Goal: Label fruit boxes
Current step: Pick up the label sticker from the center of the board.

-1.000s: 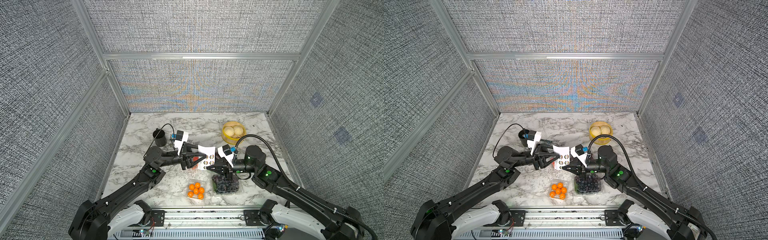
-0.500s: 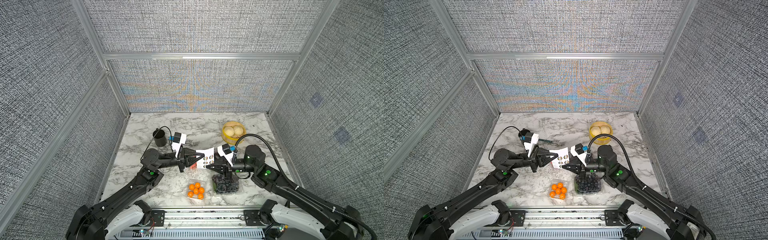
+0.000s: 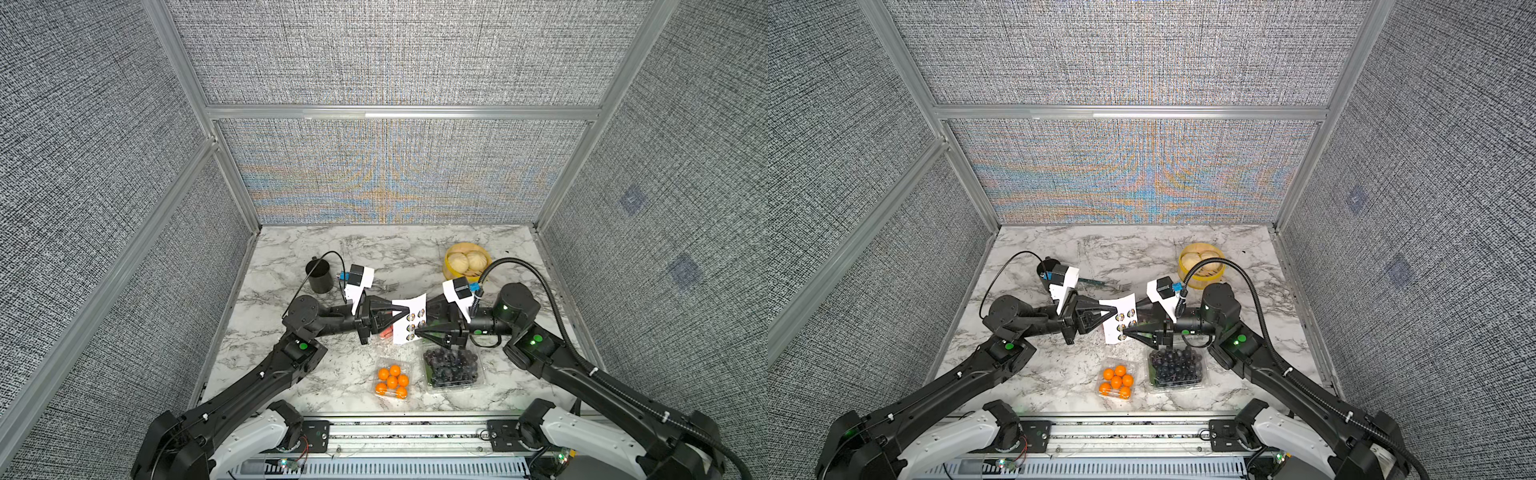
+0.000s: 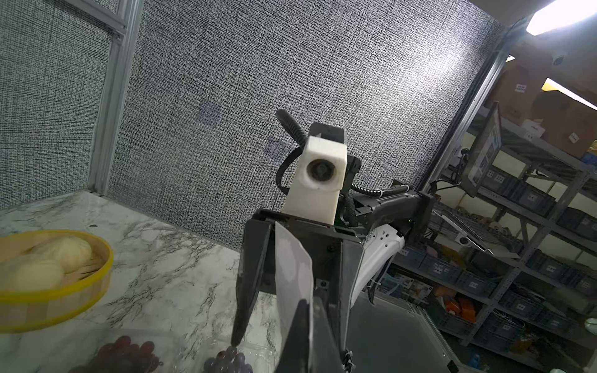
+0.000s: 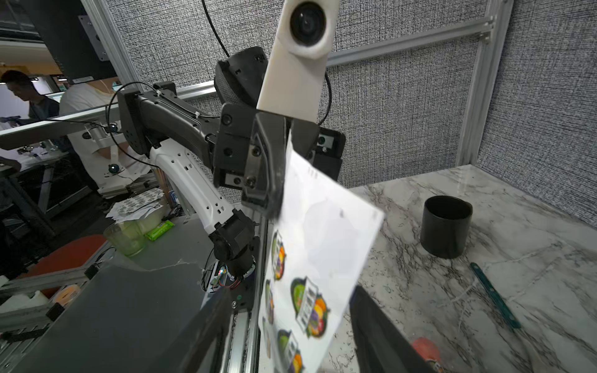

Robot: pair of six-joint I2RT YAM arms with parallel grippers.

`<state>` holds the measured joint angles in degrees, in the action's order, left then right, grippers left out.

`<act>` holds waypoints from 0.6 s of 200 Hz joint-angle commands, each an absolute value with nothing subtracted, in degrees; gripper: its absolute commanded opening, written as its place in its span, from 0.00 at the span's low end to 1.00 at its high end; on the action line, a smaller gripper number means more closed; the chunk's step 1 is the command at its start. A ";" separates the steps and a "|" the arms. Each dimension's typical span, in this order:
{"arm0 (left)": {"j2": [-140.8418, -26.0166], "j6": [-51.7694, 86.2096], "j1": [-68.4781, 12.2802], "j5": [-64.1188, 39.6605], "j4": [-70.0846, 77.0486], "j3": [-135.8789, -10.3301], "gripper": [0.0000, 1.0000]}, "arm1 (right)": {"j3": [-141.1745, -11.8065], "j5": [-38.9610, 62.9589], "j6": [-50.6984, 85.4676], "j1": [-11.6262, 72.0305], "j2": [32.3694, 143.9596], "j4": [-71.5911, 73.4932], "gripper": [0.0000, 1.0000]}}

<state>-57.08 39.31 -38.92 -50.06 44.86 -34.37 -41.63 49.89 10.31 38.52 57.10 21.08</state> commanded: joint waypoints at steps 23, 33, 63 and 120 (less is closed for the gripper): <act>-55.94 38.44 -38.96 -49.76 43.62 -34.10 0.00 | -42.03 53.03 12.82 38.28 57.71 25.88 0.39; -55.81 38.32 -38.94 -49.72 43.07 -34.19 0.00 | -41.75 52.45 12.83 38.23 57.48 26.08 0.31; -55.65 38.29 -38.95 -50.36 43.09 -34.06 0.00 | -42.06 51.95 13.49 38.23 58.40 26.85 0.12; -52.78 35.95 -38.99 -51.35 42.44 -32.00 0.33 | -41.61 54.13 15.20 37.43 58.62 28.86 0.00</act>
<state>-54.43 37.47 -38.92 -49.65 40.66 -33.52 -41.89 52.88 14.24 37.87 59.68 25.87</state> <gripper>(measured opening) 0.199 0.047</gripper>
